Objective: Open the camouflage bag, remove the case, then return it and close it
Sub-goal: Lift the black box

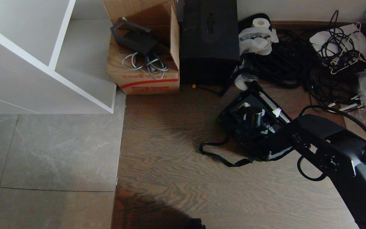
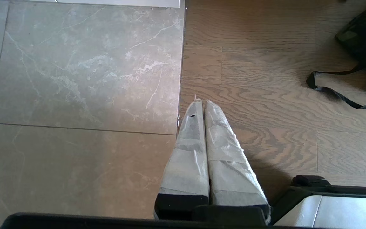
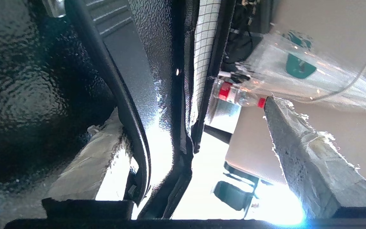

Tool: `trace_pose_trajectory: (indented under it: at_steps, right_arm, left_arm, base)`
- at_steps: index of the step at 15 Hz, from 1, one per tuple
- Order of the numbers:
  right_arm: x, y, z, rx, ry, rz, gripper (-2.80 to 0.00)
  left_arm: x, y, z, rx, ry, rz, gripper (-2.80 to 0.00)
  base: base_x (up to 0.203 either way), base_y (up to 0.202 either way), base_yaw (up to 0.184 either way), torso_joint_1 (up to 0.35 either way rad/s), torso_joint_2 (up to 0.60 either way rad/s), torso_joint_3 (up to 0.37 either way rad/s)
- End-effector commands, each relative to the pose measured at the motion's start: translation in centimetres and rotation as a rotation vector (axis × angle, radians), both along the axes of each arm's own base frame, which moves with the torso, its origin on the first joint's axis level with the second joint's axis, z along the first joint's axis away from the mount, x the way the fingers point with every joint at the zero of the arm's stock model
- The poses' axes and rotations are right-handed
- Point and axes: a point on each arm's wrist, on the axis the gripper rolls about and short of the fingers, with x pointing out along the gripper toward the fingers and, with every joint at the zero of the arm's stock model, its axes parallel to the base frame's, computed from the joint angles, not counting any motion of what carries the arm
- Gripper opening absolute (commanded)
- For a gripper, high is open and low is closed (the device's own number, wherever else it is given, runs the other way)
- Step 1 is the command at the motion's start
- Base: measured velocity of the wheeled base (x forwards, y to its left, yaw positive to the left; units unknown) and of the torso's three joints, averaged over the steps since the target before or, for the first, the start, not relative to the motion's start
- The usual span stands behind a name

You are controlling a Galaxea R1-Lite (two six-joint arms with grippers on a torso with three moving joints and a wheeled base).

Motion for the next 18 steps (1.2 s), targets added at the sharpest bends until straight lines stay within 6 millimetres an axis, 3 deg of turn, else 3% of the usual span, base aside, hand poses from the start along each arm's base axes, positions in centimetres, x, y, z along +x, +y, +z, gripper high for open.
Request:
trace_pose_trajectory:
  at_steps: [1, 5, 7, 10, 15, 18]
  right_arm:
    - [0.1, 0.1, -2.5, -0.016, 0.040, -0.001, 0.00]
    - [0.3, 0.2, -4.1, -0.018, 0.043, -0.003, 0.00]
    - [1.1, 0.2, -2.9, -0.017, 0.012, -0.005, 0.00]
    - [1.8, -1.5, -1.7, -0.040, 0.013, -0.034, 0.00]
    - [2.0, -1.8, -0.8, -0.039, 0.003, -0.039, 0.00]
    - [1.9, -2.1, -1.6, -0.045, 0.027, -0.040, 0.00]
  left_arm:
    - [0.0, 0.0, 0.0, -0.001, -0.001, 0.000, -2.80]
    - [0.0, 0.0, 0.0, 0.000, 0.000, -0.001, -2.80]
    - [0.0, 0.0, 0.0, 0.000, 0.000, 0.000, -2.80]
    - [0.0, 0.0, 0.0, 0.000, -0.001, 0.000, -2.80]
    - [0.0, 0.0, 0.0, 0.000, 0.001, 0.000, -2.80]
    - [0.0, 0.0, 0.0, -0.001, 0.001, 0.000, -2.80]
  base:
    - [0.000, 0.000, 0.000, 0.000, 0.00, 0.000]
    - [0.000, 0.000, 0.000, 0.000, 0.00, 0.000]
    - [0.000, 0.000, 0.000, 0.000, 0.00, 0.000]
    - [0.000, 0.000, 0.000, 0.000, 0.00, 0.000]
    - [0.000, 0.000, 0.000, 0.000, 0.00, 0.000]
    - [0.000, 0.000, 0.000, 0.000, 0.00, 0.000]
